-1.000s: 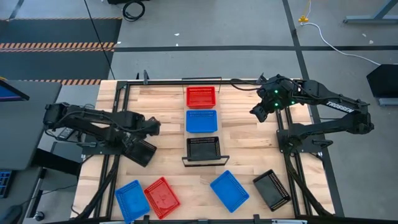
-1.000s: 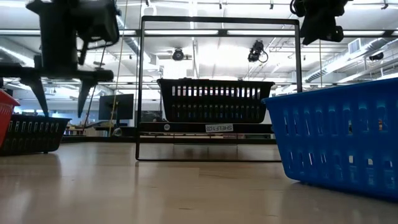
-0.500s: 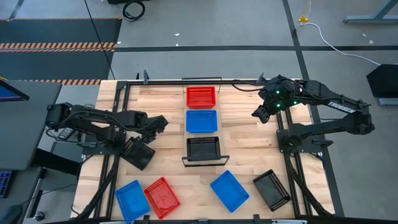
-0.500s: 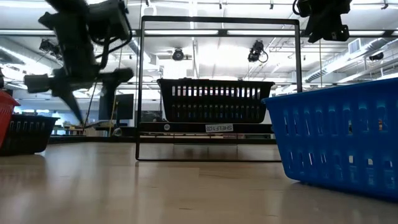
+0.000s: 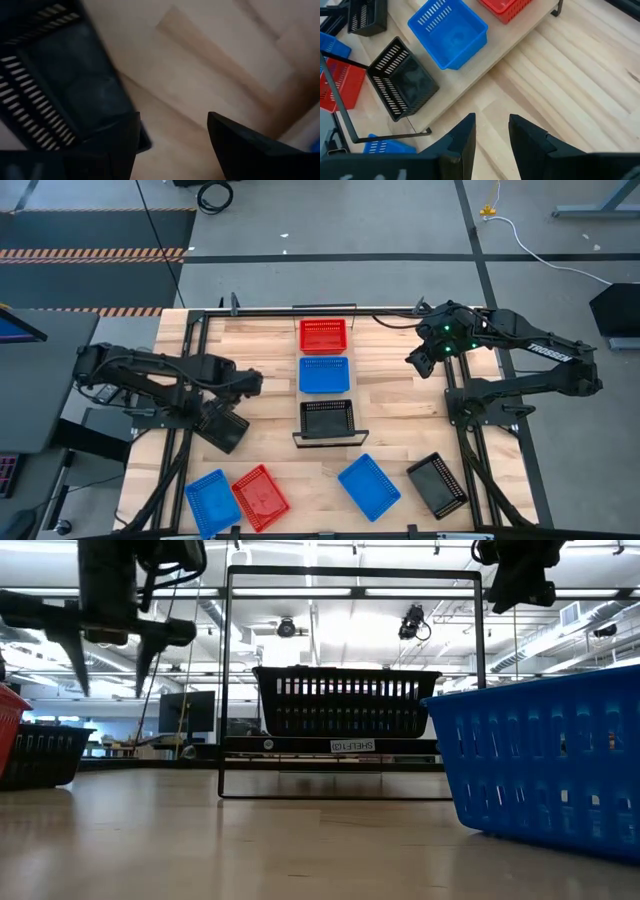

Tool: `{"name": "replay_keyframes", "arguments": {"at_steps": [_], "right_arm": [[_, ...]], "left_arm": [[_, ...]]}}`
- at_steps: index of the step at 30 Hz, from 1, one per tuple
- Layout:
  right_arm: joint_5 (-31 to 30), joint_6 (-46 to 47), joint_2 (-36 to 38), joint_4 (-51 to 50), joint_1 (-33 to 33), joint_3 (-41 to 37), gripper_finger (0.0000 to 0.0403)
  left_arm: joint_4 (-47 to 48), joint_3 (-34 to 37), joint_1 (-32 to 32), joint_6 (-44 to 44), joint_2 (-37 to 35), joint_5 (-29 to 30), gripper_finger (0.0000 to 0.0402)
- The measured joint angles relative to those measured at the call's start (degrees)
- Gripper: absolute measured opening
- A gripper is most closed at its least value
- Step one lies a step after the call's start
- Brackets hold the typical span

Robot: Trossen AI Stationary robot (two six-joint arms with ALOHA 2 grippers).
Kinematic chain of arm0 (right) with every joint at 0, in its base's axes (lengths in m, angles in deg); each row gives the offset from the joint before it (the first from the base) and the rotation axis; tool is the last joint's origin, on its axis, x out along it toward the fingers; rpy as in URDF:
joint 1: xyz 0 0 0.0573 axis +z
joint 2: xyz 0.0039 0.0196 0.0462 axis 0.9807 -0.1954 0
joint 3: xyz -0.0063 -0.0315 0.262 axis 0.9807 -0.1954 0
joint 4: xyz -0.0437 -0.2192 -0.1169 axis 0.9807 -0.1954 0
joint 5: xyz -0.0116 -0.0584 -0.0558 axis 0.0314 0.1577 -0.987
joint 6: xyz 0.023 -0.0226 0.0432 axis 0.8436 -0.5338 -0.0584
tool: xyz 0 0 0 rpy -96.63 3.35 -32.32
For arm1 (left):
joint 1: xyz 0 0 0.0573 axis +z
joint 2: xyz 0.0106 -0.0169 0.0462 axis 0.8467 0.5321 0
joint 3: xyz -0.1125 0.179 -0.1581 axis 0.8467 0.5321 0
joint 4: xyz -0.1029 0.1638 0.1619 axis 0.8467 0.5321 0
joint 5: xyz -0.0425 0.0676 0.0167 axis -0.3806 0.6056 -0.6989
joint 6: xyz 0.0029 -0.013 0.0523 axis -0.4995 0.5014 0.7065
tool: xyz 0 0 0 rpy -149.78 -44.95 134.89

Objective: Stack baskets on shelf by color
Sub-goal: Stack the left black bin on the black bin on the shelf

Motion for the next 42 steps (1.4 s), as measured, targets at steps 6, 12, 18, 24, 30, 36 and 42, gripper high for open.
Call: {"name": "replay_keyframes", "arguments": {"at_steps": [6,12,18,24,30,36,42], "right_arm": [[1.52,-0.62,0.13,-0.87,0.00,0.00,0.0121],[2.82,-2.29,1.38,-4.90,0.00,0.00,0.0121],[2.60,-2.92,3.85,-8.14,0.00,0.00,0.0121],[2.61,-1.14,6.51,-9.82,-0.02,0.00,0.0121],[2.77,0.08,8.64,-10.21,-0.02,0.00,0.0121],[2.58,-0.07,8.79,-10.08,0.00,0.00,0.0121],[0.27,-0.31,8.72,-9.39,0.00,0.00,0.0121]], "left_arm": [[0.65,1.39,-0.85,-1.69,0.98,-2.20,0.0239],[5.23,1.38,-2.96,-3.38,2.38,-3.11,0.0232],[4.73,1.48,-5.66,-4.15,6.48,-4.36,0.0231],[-8.45,8.41,-7.63,-5.01,10.06,-7.32,0.0231],[-25.28,14.83,-4.56,-2.68,10.91,-5.23,0.0200],[-25.48,13.97,-1.40,8.26,10.65,-4.09,0.0070],[-24.78,7.06,-0.99,24.17,10.60,-2.61,0.0011]]}}
